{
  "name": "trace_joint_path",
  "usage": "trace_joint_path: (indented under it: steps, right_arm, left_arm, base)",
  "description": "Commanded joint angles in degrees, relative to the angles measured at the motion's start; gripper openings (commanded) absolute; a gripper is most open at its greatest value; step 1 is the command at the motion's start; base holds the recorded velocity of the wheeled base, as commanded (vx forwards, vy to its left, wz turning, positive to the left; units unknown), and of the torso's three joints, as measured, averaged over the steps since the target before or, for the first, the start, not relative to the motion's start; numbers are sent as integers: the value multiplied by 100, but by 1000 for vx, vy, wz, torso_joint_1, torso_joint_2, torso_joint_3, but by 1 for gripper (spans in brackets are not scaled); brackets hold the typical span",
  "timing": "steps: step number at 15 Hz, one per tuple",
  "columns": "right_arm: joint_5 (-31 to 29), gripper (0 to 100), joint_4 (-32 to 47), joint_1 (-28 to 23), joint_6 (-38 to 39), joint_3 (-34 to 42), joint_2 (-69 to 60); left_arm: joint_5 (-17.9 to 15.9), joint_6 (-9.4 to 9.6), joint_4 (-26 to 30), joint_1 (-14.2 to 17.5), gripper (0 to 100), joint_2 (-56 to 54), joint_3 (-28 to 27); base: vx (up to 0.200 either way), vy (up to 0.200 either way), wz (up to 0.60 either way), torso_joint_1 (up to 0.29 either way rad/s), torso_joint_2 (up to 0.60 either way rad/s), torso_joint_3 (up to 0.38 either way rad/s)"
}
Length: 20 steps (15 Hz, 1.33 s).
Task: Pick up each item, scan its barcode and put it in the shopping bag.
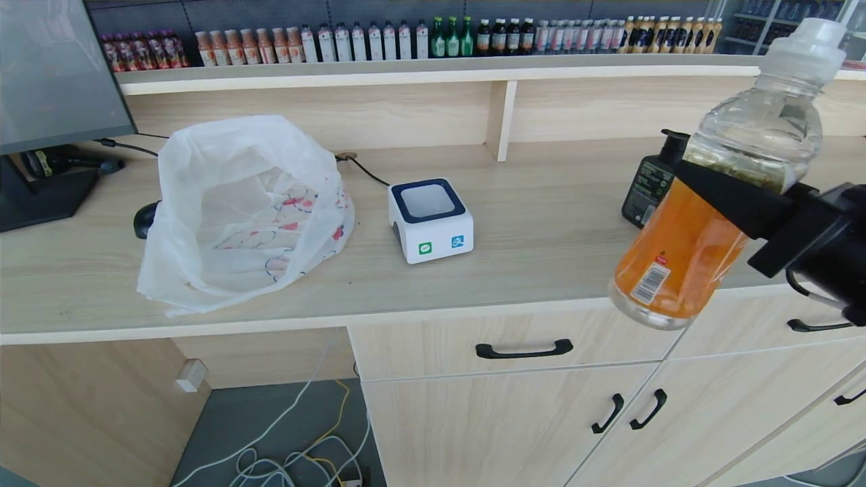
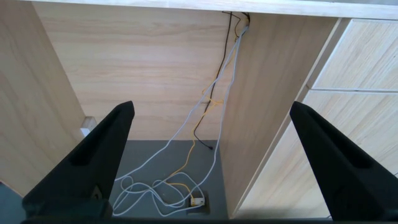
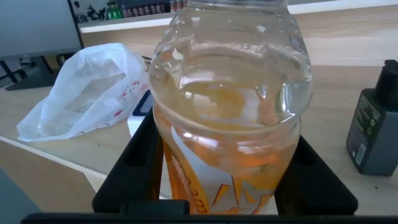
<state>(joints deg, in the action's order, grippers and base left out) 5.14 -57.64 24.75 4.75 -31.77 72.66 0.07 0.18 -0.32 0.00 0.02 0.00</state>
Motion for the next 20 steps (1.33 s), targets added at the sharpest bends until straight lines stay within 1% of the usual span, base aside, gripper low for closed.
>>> trace_joint_path:
  steps: [1,2,5,8,9,11,13,15,16,18,20]
  right_arm:
    - [180,0,-2,21,122,452,-454]
    - [206,0,-11,21,210,549,-472]
    - [215,0,-11,320,702,610,-489]
    - [215,0,-19,953,1124,505,-410]
    - [215,0,-37,1173,1247,452,-375]
    - [215,0,-151,1603,1889,136,-234]
    - [224,0,-239,1630,2205,-145,108]
    - [435,0,-705,1630,2618,-198,460]
    - [690,0,-1276,1630,2715,-154,820]
    - [848,0,-2050,1630,2724,-137,1304]
    - [1155,0,-2375,1639,2768,-145,1603]
  left_arm:
    - [1,-1,-3,0,100,-2,0]
    - [1,-1,-3,0,100,-2,0]
    - [1,-1,-3,0,100,-2,0]
    - [1,-1,-3,0,100,-2,0]
    - [1,-1,-3,0,100,-2,0]
    - [1,-1,-3,0,100,-2,0]
    - [1,-1,-3,0,100,-2,0]
    - [1,-1,-3,0,100,-2,0]
    - [1,-1,-3,0,100,-2,0]
    - [1,-1,-3,0,100,-2,0]
    - [1,-1,-3,0,100,-2,0]
  base:
    - [0,0,0,0,0,0]
    - [0,0,0,0,0,0]
    - [0,0,0,0,0,0]
    - [0,0,0,0,0,0]
    - [0,0,0,0,0,0]
    - [0,0,0,0,0,0]
    - [0,0,0,0,0,0]
    - [0,0,0,0,0,0]
    - [0,0,0,0,0,0]
    - [0,0,0,0,0,0]
    - [0,0,0,0,0,0]
